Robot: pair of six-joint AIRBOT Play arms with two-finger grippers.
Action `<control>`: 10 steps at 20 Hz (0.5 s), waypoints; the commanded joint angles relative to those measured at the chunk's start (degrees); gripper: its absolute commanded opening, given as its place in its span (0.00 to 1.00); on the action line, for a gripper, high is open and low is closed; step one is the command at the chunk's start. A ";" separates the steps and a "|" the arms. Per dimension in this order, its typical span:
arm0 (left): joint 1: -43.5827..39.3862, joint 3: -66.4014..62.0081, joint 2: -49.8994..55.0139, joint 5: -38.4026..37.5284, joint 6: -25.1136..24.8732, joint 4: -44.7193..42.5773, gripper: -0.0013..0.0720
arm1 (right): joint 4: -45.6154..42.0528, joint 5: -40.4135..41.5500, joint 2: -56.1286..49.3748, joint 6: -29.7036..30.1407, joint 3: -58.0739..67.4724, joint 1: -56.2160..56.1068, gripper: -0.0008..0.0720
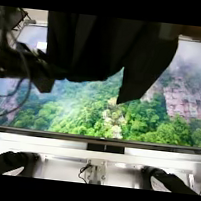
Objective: Fold the shirts.
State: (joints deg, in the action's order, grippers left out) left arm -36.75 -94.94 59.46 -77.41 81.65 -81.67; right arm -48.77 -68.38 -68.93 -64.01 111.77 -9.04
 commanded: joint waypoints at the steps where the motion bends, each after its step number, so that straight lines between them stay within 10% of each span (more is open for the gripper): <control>1: -0.74 3.17 -0.04 6.21 0.15 -2.84 0.07 | 0.48 -0.44 1.73 0.68 0.02 -0.07 0.07; 9: 3.43 3.32 0.02 4.31 0.33 -10.05 0.10 | 0.50 -11.52 1.70 0.46 0.00 -0.07 0.07; 10: 3.63 3.37 0.02 4.33 0.31 -10.05 0.33 | 0.46 -12.39 1.70 0.09 0.00 -0.07 0.07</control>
State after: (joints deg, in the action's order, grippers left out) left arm -34.54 -91.79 59.46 -72.40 81.89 -90.15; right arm -48.31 -76.60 -67.29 -63.44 111.77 -9.08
